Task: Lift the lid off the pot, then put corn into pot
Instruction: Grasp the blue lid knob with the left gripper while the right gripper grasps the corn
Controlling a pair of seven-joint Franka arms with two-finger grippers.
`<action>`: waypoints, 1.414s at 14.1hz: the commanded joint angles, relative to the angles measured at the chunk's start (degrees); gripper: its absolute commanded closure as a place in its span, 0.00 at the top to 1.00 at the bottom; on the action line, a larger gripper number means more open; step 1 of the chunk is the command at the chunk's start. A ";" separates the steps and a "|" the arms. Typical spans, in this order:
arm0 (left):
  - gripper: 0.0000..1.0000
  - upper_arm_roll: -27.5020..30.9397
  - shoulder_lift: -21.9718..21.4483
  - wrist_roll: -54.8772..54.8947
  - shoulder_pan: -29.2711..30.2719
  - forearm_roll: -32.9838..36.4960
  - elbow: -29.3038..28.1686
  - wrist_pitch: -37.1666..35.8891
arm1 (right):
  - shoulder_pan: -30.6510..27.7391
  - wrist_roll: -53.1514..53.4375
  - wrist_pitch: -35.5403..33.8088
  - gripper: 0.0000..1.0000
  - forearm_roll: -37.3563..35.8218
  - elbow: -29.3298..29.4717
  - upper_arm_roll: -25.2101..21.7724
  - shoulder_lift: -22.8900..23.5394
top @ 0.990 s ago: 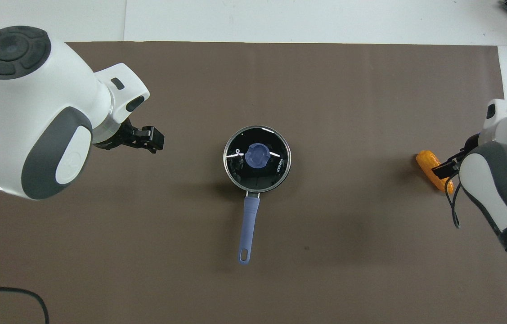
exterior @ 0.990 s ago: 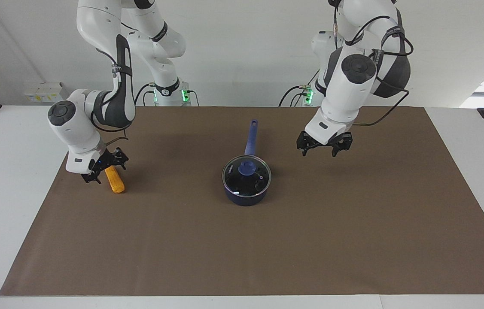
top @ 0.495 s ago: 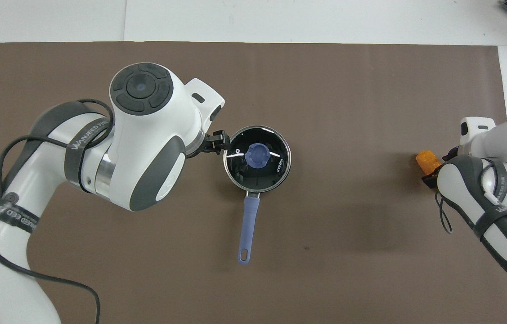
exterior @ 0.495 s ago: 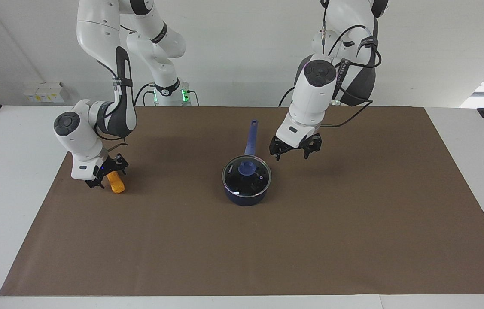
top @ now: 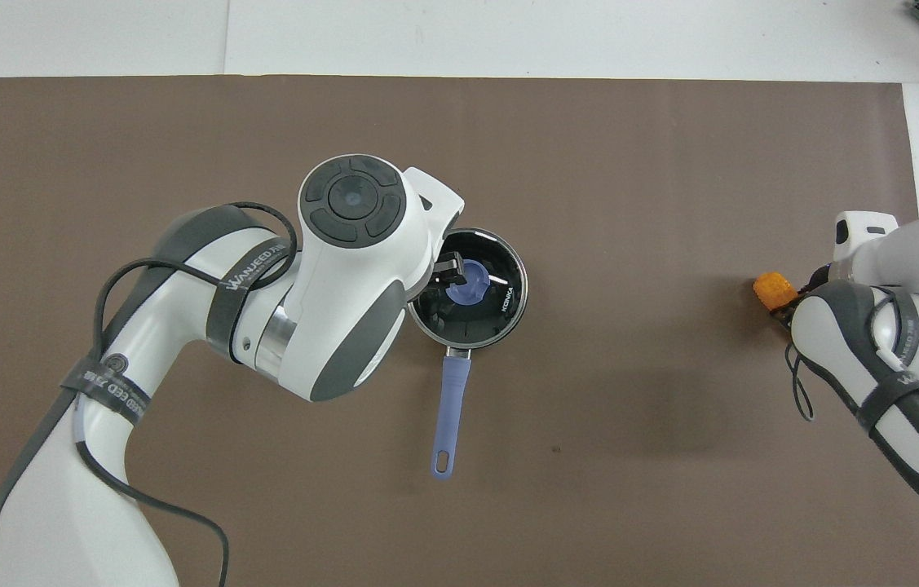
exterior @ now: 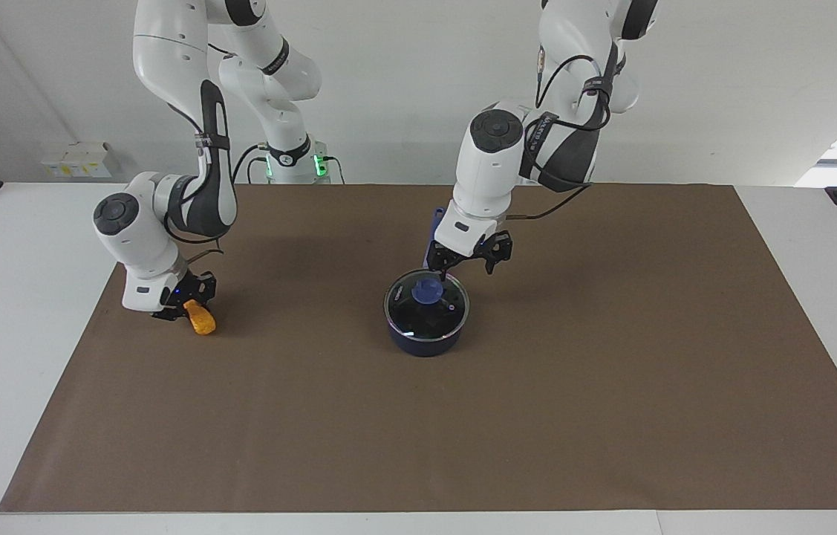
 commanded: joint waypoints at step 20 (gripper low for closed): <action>1.00 1.09 3.45 -6.61 -3.60 -2.95 0.91 12.57 | 3.08 25.33 -36.29 0.00 1.24 20.78 2.15 -17.95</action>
